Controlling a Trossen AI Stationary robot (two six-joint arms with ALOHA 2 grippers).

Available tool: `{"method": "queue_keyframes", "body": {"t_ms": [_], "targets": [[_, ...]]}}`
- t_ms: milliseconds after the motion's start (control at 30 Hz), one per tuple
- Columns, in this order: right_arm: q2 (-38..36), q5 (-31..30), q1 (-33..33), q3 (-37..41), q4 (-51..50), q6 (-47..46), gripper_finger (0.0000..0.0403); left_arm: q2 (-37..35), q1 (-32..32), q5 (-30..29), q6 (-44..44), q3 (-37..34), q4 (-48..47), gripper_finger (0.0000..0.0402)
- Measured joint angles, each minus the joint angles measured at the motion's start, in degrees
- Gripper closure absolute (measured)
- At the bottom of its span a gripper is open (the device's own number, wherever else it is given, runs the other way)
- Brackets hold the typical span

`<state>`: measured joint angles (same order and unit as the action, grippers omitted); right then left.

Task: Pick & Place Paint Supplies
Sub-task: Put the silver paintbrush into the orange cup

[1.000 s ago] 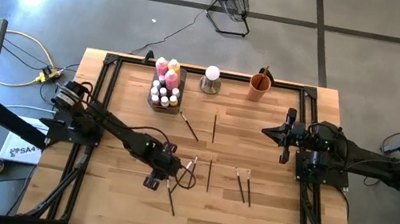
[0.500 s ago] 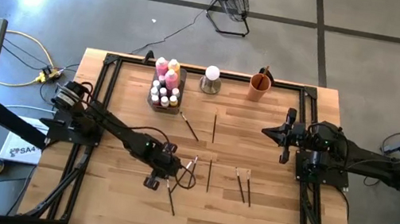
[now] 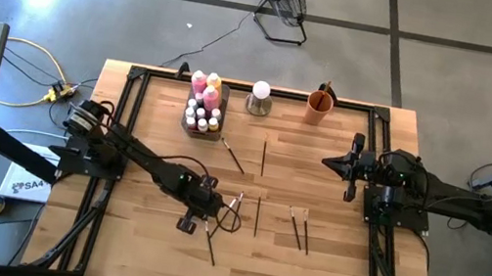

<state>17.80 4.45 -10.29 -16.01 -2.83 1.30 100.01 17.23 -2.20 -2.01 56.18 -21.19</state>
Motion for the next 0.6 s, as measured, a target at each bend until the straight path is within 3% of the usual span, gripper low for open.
{"method": "queue_keyframes", "body": {"t_ms": [367, 600], "targets": [[0.0, 0.2, 0.0, 0.0, 0.0, 0.0, 0.0401, -0.3, 0.0, -1.1, 0.2, 0.4, -0.7, 0.0401], [0.0, 0.2, 0.0, 0.0, 0.0, 0.0, 0.0401, -0.4, -1.3, -5.9, 2.1, 8.7, -10.2, 0.0401]]}}
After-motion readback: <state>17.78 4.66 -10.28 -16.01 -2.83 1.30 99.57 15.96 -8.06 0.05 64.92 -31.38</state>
